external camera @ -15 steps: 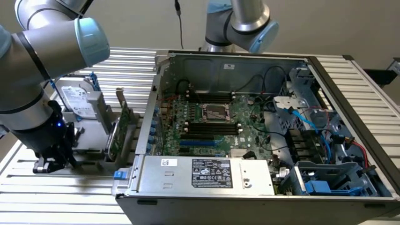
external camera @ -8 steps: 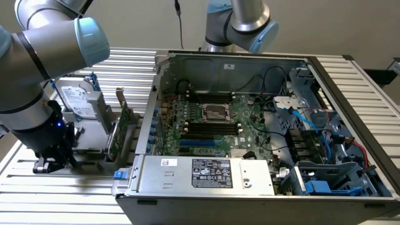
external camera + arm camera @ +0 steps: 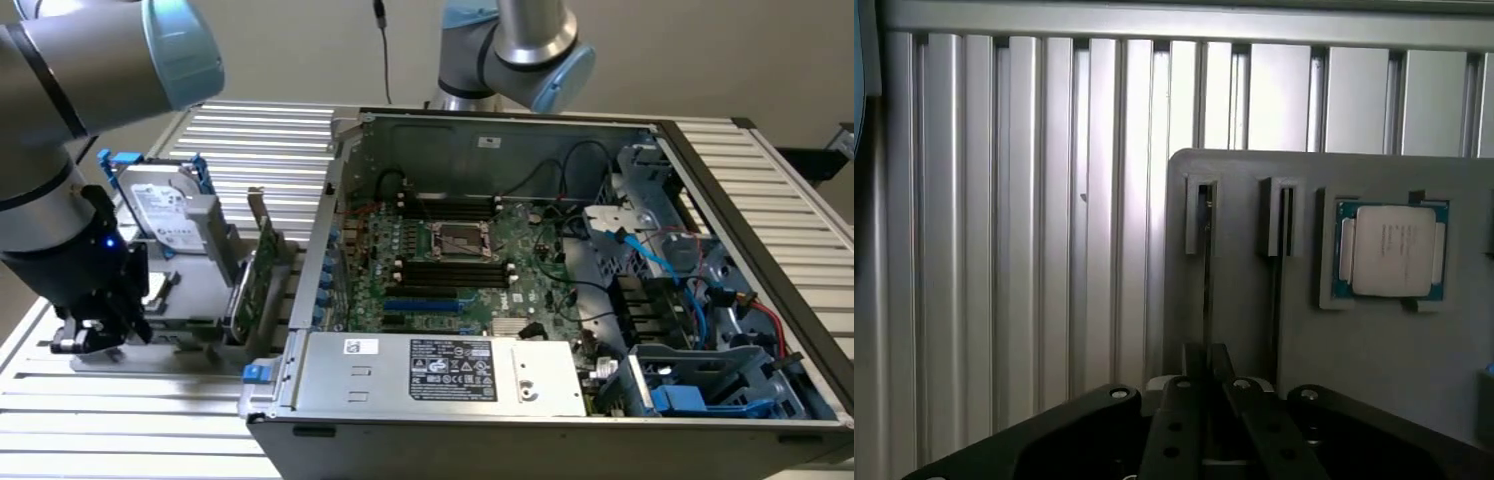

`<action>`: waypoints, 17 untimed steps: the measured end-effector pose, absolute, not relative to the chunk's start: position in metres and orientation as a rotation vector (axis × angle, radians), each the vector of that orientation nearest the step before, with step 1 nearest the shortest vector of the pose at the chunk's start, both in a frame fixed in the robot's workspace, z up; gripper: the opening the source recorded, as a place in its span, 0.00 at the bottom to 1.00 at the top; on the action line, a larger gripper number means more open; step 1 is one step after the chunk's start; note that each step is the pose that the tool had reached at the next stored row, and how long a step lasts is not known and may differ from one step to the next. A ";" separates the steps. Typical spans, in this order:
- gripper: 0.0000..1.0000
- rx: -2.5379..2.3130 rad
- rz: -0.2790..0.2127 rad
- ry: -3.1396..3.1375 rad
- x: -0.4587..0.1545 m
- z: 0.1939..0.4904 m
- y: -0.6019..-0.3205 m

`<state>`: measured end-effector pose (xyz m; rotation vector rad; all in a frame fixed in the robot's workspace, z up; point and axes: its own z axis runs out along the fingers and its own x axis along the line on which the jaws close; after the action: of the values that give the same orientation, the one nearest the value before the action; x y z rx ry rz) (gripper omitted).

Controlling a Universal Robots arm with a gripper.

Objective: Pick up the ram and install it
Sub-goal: 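Pick up the ram and move it above insertion slot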

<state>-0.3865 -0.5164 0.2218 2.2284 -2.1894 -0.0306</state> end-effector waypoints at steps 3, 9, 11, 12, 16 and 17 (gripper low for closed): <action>0.14 2.229 -0.031 -2.189 -0.386 0.236 -0.516; 0.14 2.228 -0.031 -2.189 -0.384 0.263 -0.516; 0.14 2.228 -0.033 -2.188 -0.381 0.272 -0.516; 0.14 2.227 -0.034 -2.188 -0.378 0.276 -0.516; 0.14 2.225 -0.039 -2.186 -0.362 0.295 -0.516; 0.14 2.224 -0.040 -2.185 -0.358 0.299 -0.516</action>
<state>-0.3575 -0.5163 0.2994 2.2240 -2.1850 -0.0405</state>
